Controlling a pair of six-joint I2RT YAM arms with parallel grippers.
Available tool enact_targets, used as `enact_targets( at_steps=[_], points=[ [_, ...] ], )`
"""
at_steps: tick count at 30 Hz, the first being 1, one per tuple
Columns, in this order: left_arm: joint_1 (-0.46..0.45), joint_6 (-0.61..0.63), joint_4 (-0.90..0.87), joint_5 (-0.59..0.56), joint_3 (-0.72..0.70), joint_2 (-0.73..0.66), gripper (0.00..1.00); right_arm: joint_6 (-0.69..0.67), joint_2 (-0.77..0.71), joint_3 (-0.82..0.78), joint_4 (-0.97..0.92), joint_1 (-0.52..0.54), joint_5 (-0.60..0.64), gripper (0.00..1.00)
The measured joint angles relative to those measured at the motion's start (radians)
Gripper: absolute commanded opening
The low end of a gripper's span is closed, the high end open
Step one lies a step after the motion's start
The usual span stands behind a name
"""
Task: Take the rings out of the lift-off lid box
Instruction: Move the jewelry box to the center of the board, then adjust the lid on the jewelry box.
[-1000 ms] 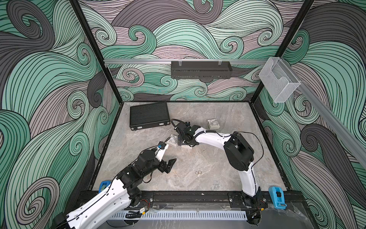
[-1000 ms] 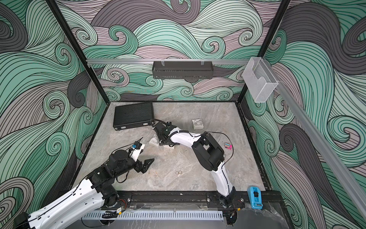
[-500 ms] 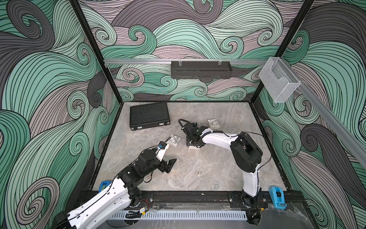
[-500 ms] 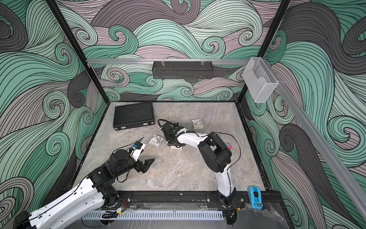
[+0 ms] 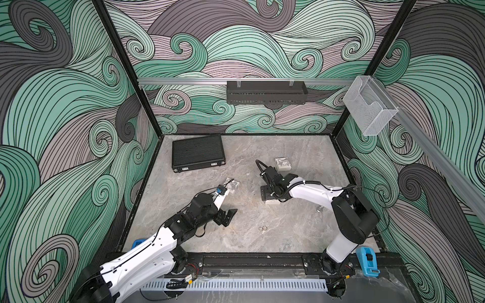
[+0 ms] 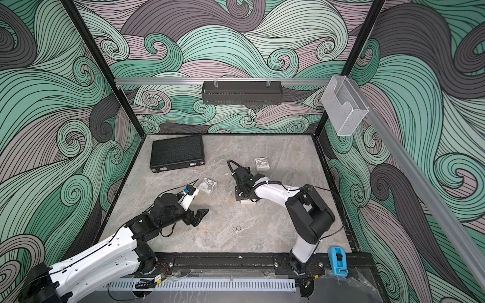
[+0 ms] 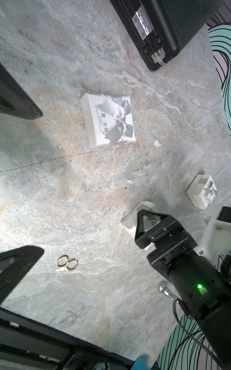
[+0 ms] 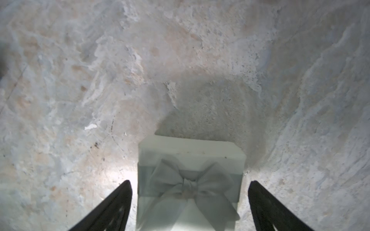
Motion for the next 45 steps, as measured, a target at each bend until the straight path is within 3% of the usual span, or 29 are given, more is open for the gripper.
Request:
enact_targets(
  at_steps=[4,9,16,23,45],
  points=[
    [0.0,0.01,0.001,0.012,0.051,0.056,0.99,-0.066,-0.056,-0.007,0.016,-0.069,-0.042,1.0],
    [0.0,0.015,0.016,0.024,0.082,0.107,0.99,-0.154,-0.088,0.051,0.031,-0.231,-0.111,1.0],
    [0.0,0.026,0.019,0.027,0.097,0.19,0.99,-0.234,0.114,0.256,0.068,-0.407,-0.15,1.0],
    [0.0,0.029,0.023,0.031,0.143,0.232,0.99,-0.275,0.303,0.368,0.07,-0.429,-0.148,1.0],
    [0.0,0.03,0.022,0.054,0.145,0.257,0.99,-0.276,0.338,0.443,0.068,-0.486,-0.146,1.0]
  ],
)
